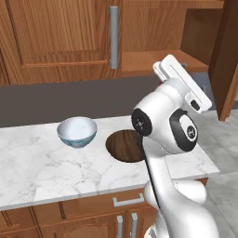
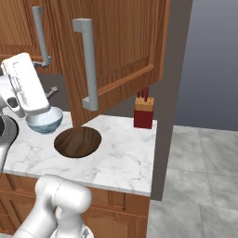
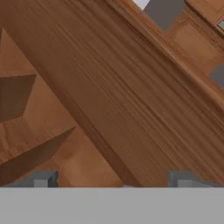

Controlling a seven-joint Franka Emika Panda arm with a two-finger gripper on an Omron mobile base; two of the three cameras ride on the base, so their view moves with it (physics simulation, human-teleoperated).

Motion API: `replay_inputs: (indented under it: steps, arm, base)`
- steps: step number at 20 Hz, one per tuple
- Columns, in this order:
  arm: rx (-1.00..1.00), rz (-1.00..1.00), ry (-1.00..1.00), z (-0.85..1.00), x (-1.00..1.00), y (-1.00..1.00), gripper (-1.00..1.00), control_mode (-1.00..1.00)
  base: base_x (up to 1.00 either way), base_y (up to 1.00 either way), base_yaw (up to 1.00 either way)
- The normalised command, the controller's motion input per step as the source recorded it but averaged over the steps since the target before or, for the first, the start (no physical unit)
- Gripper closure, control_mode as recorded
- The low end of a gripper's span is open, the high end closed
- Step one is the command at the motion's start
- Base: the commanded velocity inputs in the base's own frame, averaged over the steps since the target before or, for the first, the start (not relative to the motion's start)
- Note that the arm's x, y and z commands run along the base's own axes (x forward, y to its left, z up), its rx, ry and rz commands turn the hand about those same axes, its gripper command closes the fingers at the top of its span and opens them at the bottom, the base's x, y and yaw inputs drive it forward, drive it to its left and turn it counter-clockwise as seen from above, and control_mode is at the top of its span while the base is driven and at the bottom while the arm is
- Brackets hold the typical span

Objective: Open the cabinet. Pick the bowls from the counter and place them in the cabinet. Then close the cabinet.

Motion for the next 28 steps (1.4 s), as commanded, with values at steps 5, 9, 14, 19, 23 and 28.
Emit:
replay_inputs:
  steps: [5,9,14,19,23,28]
  arm:
    - [0.0,-0.08,0.0,-0.06,0.41,-0.21,-1.0,-1.0]
    - [0.0,-0.06,0.0,-0.01,0.29,-0.33,-1.0,-1.0]
    - [0.0,-0.04,0.0,0.0,0.19,-0.32,-1.0,-1.0]
    - [0.0,-0.02,0.0,-0.03,0.2,-0.32,-1.0,-1.0]
    - [0.0,-0.11,0.0,0.0,0.0,-0.46,-1.0,-1.0]
    - [0.0,-0.19,0.0,0.0,0.0,-0.37,-1.0,-1.0]
  base:
    - [0.0,0.0,0.0]
    - [0.0,0.0,0.0]
    - [0.0,0.0,0.0]
    - [0.0,0.0,0.0]
    - [0.0,0.0,0.0]
    - [0.0,0.0,0.0]
